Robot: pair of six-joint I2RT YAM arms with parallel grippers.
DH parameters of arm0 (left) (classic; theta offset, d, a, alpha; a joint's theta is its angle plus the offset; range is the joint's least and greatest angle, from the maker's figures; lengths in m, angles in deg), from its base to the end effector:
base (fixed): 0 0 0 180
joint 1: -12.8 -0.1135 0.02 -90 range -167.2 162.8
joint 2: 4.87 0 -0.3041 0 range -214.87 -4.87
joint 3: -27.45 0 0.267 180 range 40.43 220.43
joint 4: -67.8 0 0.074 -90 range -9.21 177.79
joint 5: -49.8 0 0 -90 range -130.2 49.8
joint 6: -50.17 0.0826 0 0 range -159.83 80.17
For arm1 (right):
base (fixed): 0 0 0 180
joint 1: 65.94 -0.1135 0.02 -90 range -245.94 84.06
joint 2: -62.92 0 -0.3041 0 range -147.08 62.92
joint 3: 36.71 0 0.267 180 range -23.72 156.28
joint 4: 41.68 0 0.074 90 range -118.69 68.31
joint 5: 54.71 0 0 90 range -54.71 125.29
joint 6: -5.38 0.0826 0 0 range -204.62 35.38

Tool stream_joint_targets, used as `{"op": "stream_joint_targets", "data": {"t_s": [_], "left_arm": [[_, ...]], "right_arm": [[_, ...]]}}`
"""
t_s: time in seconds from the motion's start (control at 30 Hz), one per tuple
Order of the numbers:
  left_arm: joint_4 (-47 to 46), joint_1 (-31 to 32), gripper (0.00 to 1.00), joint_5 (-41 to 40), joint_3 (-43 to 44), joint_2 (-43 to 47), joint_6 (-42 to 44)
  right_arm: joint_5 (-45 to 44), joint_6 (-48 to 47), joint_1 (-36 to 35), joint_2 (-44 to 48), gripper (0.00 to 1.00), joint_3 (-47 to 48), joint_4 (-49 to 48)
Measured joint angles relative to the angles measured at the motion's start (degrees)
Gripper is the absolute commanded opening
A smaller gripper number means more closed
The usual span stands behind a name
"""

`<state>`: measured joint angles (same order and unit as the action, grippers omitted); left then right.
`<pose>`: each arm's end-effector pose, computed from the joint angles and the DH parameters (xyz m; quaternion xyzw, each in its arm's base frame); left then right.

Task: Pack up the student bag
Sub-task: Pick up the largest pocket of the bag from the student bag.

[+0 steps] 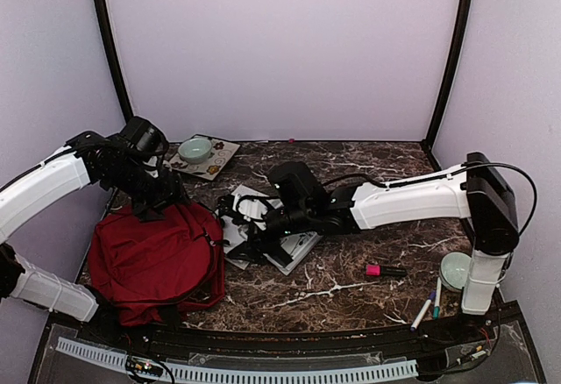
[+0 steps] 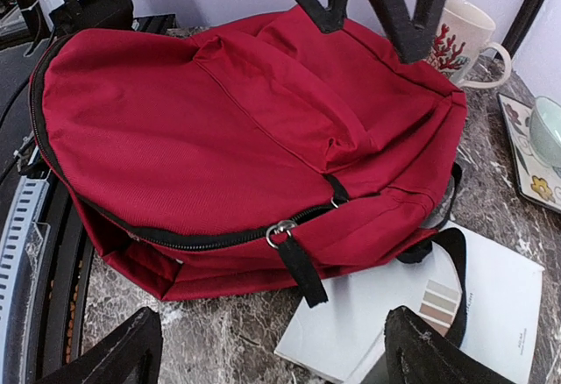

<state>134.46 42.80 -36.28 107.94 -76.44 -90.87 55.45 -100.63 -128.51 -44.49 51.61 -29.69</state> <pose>0.2320 -0.1404 0.3111 -0.1659 0.9457 -0.2054 0.1897 0.2019 0.4508 0.2381 -0.6095 0.6090 0.3314 0.3846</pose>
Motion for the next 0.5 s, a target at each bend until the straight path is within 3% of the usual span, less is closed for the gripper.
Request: {"op": "stream_joint_targets", "data": {"t_s": [0.5], "left_arm": [[-3.06,-1.84,0.67,2.29,-2.86,0.22,-0.57]], "right_arm": [[-6.34,-4.09,-2.40,-9.49,0.53,4.44,-3.56]]}}
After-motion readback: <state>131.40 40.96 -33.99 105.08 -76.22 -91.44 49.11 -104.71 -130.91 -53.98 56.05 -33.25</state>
